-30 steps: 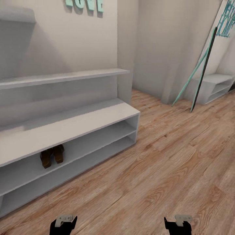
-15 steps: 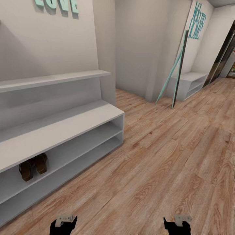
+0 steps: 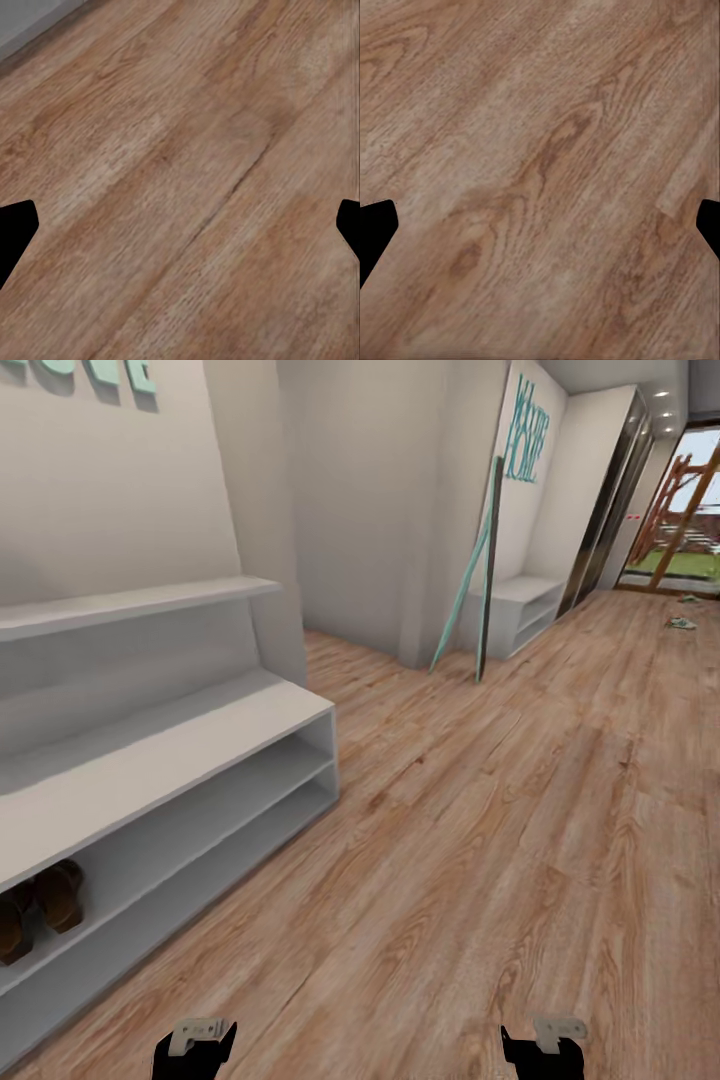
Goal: Pick up the two gym shoes and the two sandals from the corridor floor and place them onto the hallstand (shoe rack) in the corridor, making sure they are on the rack and not on the floor. Arrange them so the two gym shoes are next to each other and the two sandals are next to each other.
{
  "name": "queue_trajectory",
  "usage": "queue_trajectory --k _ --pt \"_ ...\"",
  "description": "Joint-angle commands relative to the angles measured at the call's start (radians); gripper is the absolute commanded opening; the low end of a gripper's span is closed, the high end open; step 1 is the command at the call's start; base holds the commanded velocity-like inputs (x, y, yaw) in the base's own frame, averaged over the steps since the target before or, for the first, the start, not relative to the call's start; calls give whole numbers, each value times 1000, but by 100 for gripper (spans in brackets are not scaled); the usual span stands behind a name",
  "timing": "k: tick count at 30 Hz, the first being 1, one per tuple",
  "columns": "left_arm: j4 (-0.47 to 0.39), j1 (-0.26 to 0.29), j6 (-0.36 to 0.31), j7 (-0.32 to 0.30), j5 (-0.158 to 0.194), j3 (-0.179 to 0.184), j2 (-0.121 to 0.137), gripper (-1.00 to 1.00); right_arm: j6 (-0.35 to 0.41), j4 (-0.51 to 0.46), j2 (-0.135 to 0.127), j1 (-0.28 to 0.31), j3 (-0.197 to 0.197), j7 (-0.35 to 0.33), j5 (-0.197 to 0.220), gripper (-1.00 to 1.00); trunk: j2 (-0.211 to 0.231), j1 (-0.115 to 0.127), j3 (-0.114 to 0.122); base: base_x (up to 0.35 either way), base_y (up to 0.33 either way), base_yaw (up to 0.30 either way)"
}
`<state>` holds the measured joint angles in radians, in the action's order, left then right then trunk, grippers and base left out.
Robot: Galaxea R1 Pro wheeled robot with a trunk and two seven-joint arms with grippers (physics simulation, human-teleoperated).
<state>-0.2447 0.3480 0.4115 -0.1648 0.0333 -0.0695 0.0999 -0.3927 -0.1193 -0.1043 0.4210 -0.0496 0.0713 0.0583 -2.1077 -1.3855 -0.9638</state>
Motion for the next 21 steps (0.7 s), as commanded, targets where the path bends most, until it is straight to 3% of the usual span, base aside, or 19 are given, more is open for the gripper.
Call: queue_trajectory --k 1,21 --pt "1 0 1 -10 4 -7 0 100 -3 1 0 1 -6 2 6 100 0 0 -1 0 0 -300" --pt "1 0 1 -10 4 -7 0 100 -3 1 0 1 -6 2 34 100 0 0 -1 0 0 -300"
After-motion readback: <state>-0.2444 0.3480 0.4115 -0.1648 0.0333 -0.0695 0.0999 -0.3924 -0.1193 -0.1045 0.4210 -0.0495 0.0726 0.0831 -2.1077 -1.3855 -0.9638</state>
